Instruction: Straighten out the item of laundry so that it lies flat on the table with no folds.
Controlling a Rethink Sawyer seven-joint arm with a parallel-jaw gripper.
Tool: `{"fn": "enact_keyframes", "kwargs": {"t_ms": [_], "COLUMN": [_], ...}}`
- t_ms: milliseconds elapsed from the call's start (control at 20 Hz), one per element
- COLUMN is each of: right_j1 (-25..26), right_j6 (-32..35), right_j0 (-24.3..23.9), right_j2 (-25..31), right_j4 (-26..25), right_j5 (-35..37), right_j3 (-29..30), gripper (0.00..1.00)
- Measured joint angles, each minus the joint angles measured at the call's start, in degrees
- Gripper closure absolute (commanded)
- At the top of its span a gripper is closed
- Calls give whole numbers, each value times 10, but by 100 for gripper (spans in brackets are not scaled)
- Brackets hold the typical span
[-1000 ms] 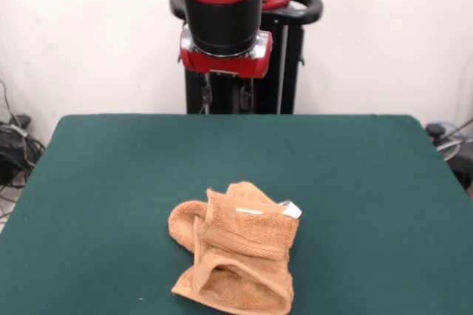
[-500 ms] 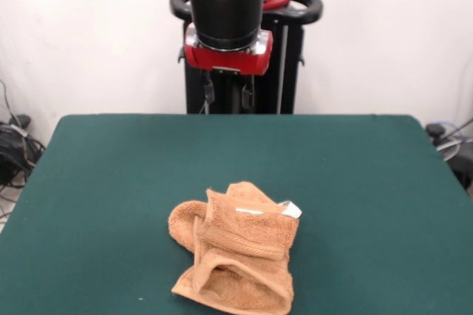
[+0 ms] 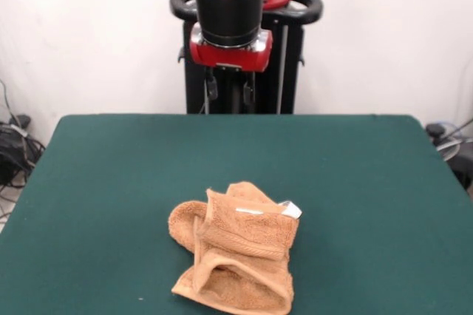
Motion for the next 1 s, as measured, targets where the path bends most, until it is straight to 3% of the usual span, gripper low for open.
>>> {"fn": "enact_keyframes", "kwargs": {"t_ms": [450, 1000], "right_j1": [49, 145], "right_j6": [0, 0], "right_j0": [1, 13], "right_j2": [0, 0], "right_j4": [0, -1], "right_j5": [15, 142], "right_j3": [-54, -228], "gripper": [0, 0]}}
